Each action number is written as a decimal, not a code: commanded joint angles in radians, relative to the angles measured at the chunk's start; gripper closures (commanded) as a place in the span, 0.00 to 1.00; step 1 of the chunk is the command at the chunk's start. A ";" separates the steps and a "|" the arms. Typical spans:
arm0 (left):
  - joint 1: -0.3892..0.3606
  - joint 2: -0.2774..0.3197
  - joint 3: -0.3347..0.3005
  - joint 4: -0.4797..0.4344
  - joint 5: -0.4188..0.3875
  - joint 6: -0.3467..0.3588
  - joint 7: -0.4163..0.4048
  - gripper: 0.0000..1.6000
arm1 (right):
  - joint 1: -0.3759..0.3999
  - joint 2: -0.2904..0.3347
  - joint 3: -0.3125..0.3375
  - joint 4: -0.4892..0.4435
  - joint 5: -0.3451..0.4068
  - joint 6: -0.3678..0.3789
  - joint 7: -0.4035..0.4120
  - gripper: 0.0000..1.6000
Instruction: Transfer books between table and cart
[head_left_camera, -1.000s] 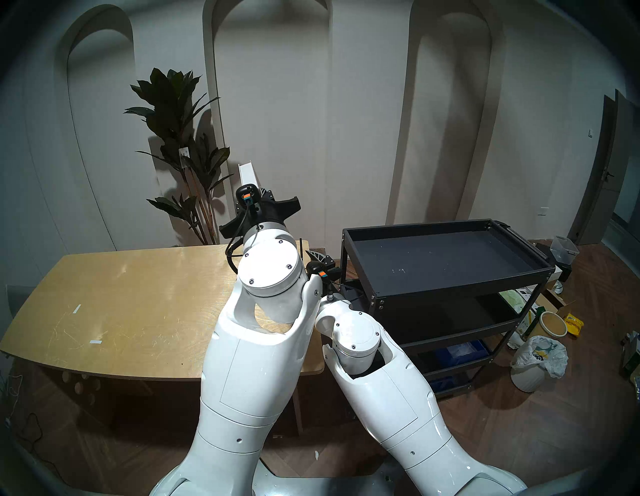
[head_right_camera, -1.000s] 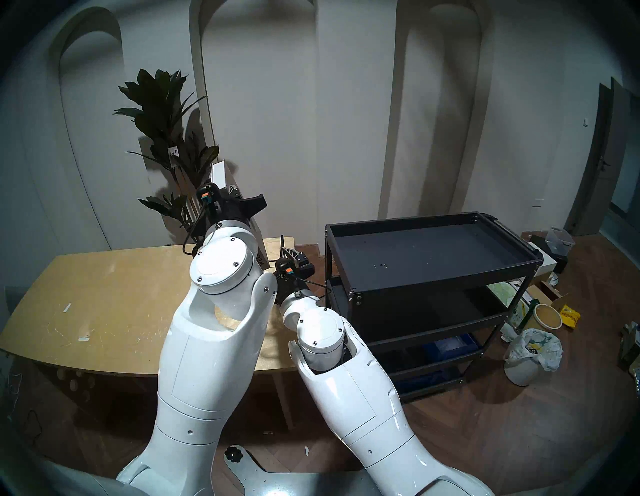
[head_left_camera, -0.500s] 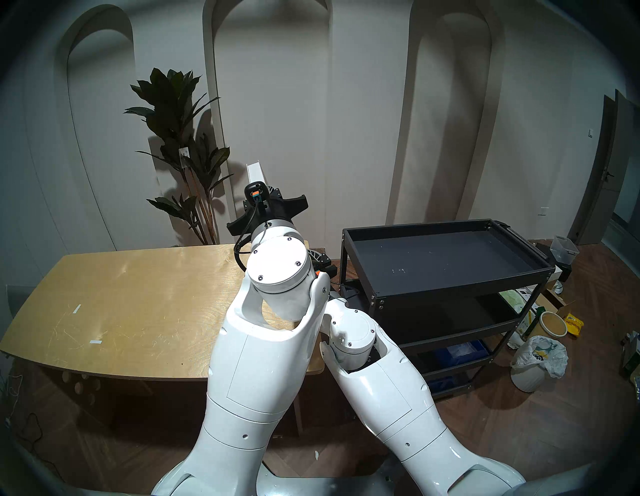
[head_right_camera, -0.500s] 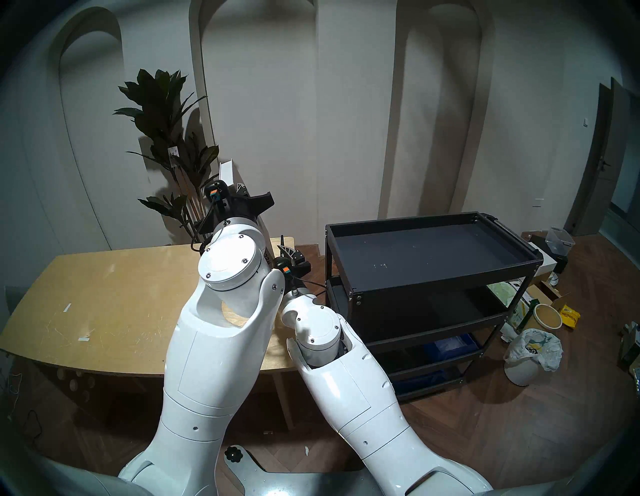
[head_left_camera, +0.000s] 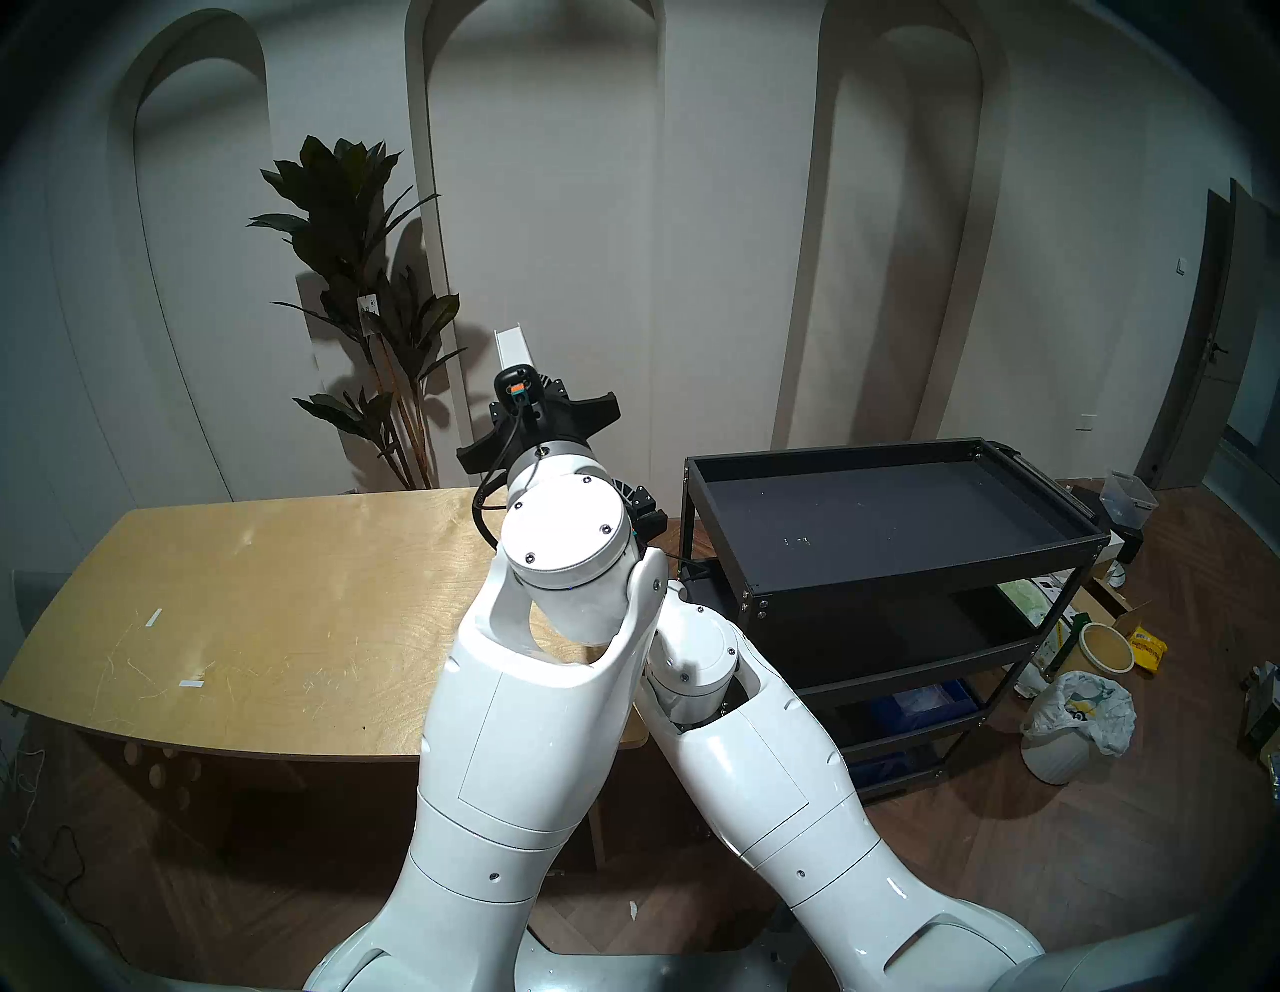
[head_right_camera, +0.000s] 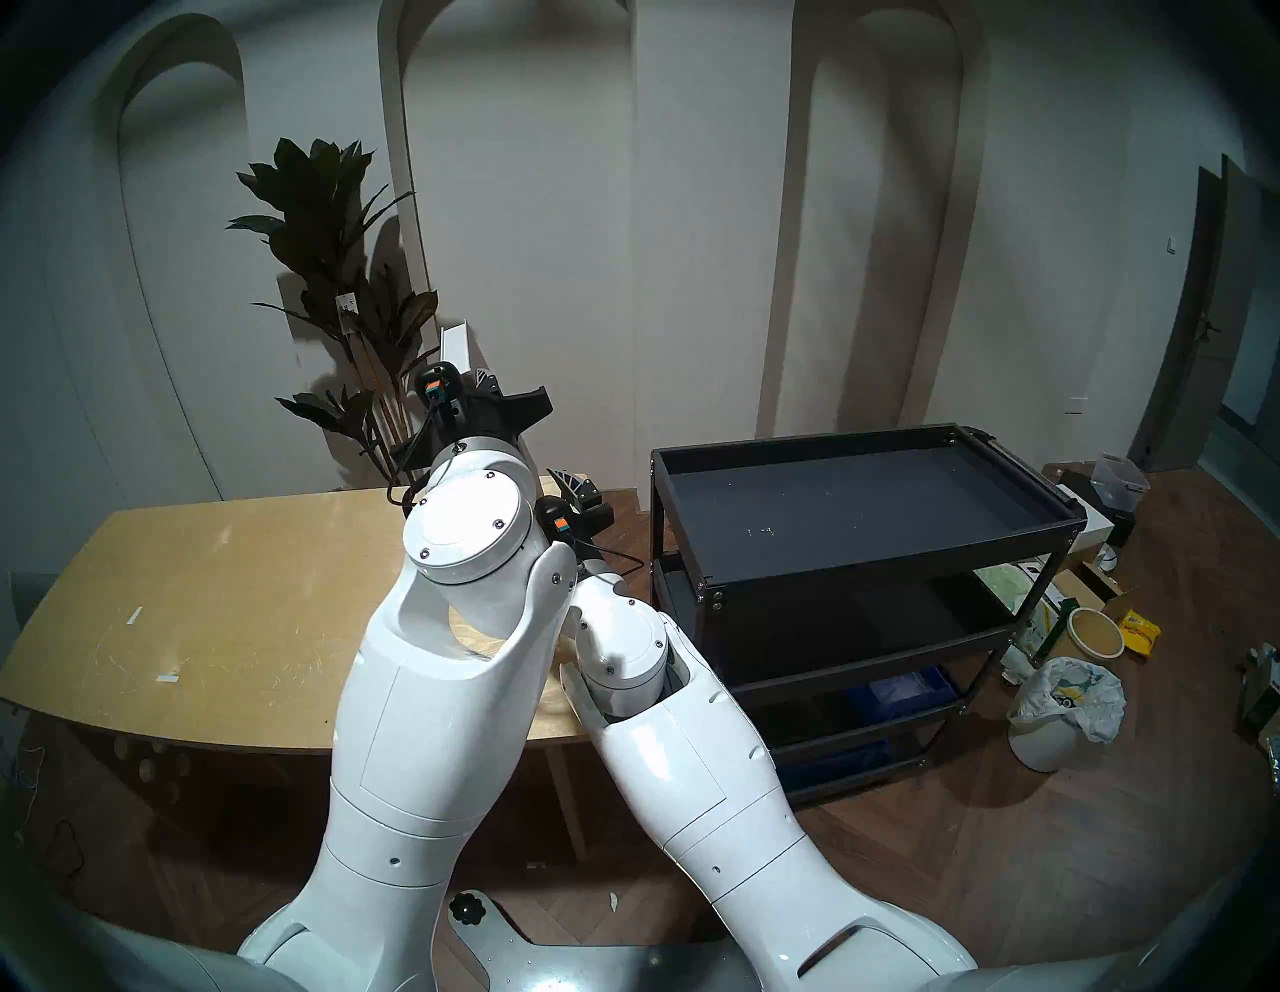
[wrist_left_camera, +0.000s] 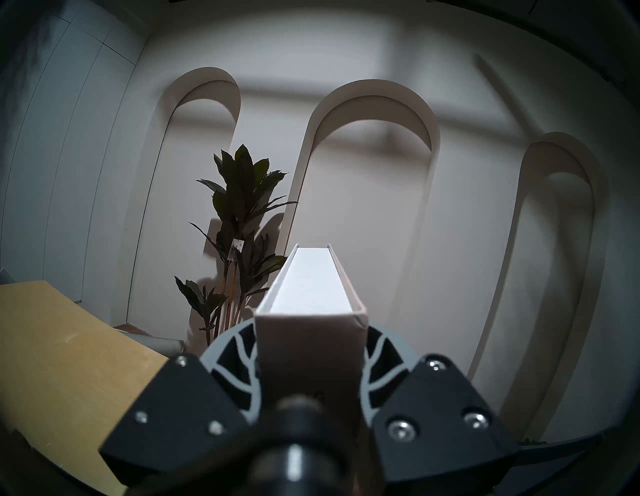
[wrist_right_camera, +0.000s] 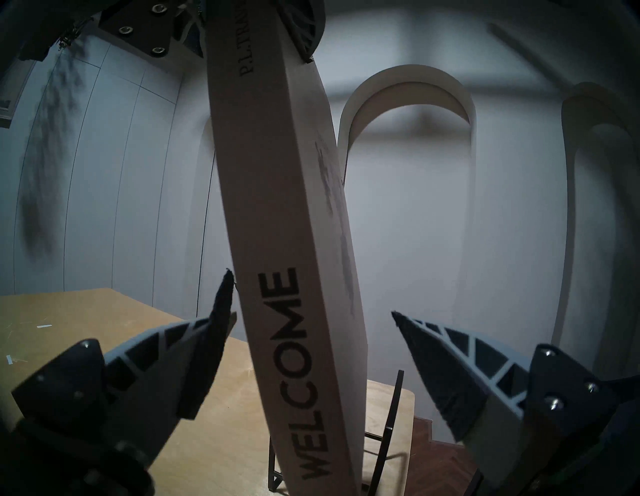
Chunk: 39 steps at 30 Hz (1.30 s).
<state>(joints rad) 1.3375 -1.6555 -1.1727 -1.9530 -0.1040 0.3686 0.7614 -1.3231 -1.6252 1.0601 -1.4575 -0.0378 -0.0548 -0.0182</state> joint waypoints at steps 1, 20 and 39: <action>-0.009 0.009 0.016 -0.031 0.022 0.003 0.007 1.00 | 0.034 -0.030 0.000 0.002 0.004 -0.037 -0.008 0.00; -0.040 -0.003 -0.002 -0.012 -0.011 0.054 0.009 1.00 | 0.042 -0.032 0.004 0.025 0.051 -0.108 -0.004 0.00; -0.041 -0.008 0.031 0.002 0.003 0.059 0.018 1.00 | 0.050 -0.042 0.020 0.068 0.089 -0.167 0.015 0.51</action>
<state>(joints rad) 1.3194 -1.6570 -1.1552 -1.9387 -0.1178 0.4404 0.7732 -1.2927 -1.6424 1.0838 -1.3905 0.0475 -0.1935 0.0010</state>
